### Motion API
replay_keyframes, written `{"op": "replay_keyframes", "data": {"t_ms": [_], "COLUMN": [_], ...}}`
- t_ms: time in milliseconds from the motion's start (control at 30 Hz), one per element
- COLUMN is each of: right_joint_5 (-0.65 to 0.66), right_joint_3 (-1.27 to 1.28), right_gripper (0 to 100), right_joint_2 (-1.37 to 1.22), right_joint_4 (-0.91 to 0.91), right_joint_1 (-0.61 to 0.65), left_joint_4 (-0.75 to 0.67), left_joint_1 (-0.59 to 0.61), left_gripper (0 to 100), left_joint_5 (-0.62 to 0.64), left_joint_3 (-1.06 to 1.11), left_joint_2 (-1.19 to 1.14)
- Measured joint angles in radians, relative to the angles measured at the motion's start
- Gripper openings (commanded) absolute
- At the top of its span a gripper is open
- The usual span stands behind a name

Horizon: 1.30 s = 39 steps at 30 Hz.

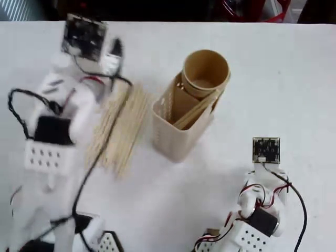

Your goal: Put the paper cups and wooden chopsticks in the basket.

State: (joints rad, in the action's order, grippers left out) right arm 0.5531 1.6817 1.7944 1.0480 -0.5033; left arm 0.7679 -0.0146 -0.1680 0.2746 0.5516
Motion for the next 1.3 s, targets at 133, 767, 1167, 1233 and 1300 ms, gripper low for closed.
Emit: {"op": "replay_keyframes", "data": {"t_ms": [133,767,1167,1233,1300], "right_joint_5": [0.0,0.0,0.0,0.0,0.0], "right_joint_3": [0.0,0.0,0.0,0.0,0.0], "right_gripper": [11.4,11.4,11.4,11.4,11.4], "right_joint_2": [0.0,0.0,0.0,0.0,0.0], "right_joint_4": [0.0,0.0,0.0,0.0,0.0], "right_joint_1": [0.0,0.0,0.0,0.0,0.0], "left_joint_4": [0.043,0.703,0.806,0.804,0.802], "left_joint_1": [0.187,0.308,0.308,0.308,0.307], "left_gripper": [11,23,23,23,22], "left_joint_5": [-0.141,-0.598,-0.598,-0.598,-0.598], "left_joint_3": [-0.103,-1.428,-1.832,-1.824,-1.806], "left_joint_2": [-0.255,-1.596,-1.929,-1.929,-1.927]}}
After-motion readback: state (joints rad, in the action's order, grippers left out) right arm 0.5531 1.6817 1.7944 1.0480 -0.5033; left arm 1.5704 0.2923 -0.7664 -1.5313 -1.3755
